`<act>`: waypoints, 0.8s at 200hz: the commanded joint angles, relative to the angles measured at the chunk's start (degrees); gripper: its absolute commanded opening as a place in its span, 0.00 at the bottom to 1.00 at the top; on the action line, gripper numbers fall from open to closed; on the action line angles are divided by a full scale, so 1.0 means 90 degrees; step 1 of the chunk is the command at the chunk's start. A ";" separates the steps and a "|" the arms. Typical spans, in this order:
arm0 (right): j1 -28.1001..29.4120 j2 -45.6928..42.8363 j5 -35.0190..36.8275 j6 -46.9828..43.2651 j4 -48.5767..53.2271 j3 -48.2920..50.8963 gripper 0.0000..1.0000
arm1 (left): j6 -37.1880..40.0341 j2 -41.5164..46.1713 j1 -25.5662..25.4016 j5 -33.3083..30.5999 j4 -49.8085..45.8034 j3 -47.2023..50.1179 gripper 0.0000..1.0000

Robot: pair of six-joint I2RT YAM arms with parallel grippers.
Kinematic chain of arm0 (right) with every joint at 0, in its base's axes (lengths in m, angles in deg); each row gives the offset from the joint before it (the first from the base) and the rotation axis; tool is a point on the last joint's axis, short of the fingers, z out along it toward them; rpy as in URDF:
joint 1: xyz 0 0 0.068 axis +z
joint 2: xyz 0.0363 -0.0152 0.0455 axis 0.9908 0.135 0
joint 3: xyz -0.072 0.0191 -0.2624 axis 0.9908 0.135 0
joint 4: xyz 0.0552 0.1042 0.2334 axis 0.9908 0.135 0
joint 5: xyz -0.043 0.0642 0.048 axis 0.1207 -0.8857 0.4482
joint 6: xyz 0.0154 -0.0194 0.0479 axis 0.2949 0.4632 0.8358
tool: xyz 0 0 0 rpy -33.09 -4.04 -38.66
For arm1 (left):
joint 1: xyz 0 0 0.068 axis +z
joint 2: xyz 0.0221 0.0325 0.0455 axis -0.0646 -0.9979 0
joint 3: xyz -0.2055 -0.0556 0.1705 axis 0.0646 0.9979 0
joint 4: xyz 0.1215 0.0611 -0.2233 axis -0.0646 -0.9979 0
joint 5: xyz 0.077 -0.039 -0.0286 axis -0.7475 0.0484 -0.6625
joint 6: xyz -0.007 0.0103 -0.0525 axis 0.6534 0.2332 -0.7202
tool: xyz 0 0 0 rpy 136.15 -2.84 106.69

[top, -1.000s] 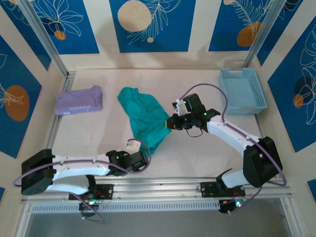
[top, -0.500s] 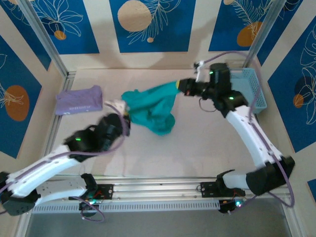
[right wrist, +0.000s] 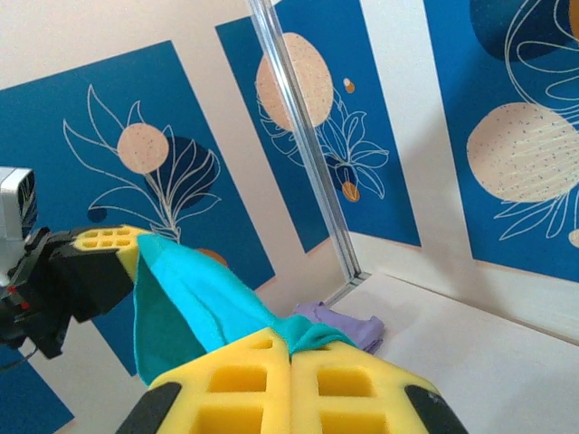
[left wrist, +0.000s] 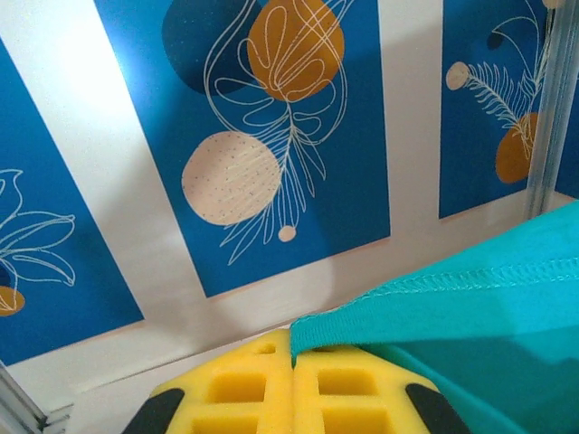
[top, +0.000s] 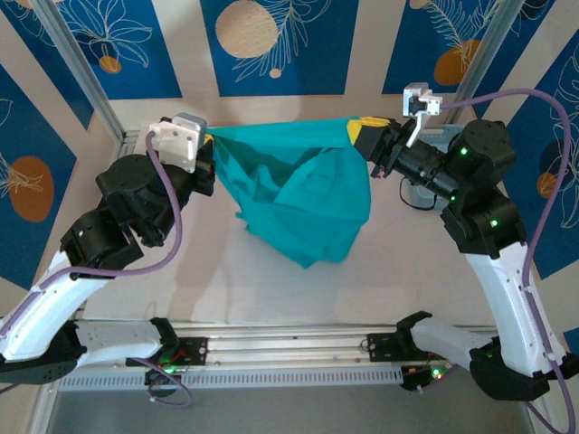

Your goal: Fold the inside-out t-shirt

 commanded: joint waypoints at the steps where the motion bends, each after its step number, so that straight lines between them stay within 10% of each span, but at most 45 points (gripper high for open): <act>1: 0.0175 -0.0087 0.0246 -0.0397 0.0111 0.0179 0.00 | 0.0625 0.0128 0.0044 -0.0427 0.0387 -0.0068 0.00; 48: 0.0009 0.0662 0.1446 -0.0880 0.0418 0.0400 0.00 | -0.0173 -0.0144 0.1207 0.0042 0.0129 0.0228 0.00; 105: -0.1041 0.2457 0.0635 -0.0542 0.0081 -0.1060 0.00 | -0.0861 -0.2007 0.3284 0.1667 -0.0241 -0.1329 0.00; 160: -0.1182 0.2605 0.0017 -0.0717 0.0076 -0.2711 0.00 | -0.0607 -0.1810 0.3417 0.2257 -0.0136 -0.3031 0.00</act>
